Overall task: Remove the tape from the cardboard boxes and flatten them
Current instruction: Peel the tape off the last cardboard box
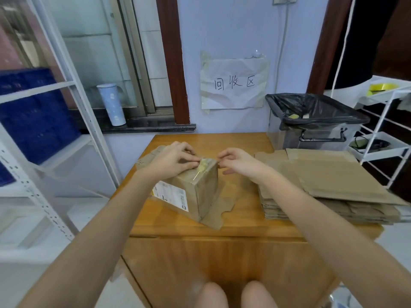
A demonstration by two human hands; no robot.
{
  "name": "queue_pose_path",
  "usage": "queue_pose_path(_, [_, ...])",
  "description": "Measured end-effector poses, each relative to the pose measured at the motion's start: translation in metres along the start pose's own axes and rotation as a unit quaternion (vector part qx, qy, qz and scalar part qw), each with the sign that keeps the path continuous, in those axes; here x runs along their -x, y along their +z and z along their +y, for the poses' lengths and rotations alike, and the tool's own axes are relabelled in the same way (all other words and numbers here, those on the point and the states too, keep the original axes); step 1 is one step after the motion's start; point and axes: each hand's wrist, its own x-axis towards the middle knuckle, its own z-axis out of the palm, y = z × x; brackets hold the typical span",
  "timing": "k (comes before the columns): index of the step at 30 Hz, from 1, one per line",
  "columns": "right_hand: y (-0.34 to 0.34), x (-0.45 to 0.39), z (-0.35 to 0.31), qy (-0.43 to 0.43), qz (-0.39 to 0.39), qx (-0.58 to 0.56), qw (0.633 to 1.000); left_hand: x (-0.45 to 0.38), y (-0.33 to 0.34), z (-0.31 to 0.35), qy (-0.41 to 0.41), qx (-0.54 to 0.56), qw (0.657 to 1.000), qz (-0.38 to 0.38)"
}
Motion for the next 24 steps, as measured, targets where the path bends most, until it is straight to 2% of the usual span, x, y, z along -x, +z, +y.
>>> queue_pose_path(3, [0.012,0.002,0.006,-0.015,-0.045,0.004,0.999,-0.007,-0.012,-0.007,0.042,-0.027,0.997,-0.061])
queue_pose_path(6, [0.022,0.001,0.011,-0.020,-0.037,-0.020,0.999,-0.011,-0.012,-0.006,0.057,-0.031,0.994,-0.083])
queue_pose_path(13, [0.034,0.014,0.015,-0.033,0.000,-0.106,0.994,-0.008,-0.008,-0.003,-0.030,0.123,0.988,-0.086])
queue_pose_path(19, [0.043,0.024,0.014,-0.067,0.031,-0.093,0.993,-0.003,-0.002,-0.004,-0.066,0.269,0.961,-0.006])
queue_pose_path(24, [0.048,0.023,0.015,-0.084,0.059,-0.106,0.989,-0.004,0.001,-0.002,-0.110,0.369,0.921,0.052])
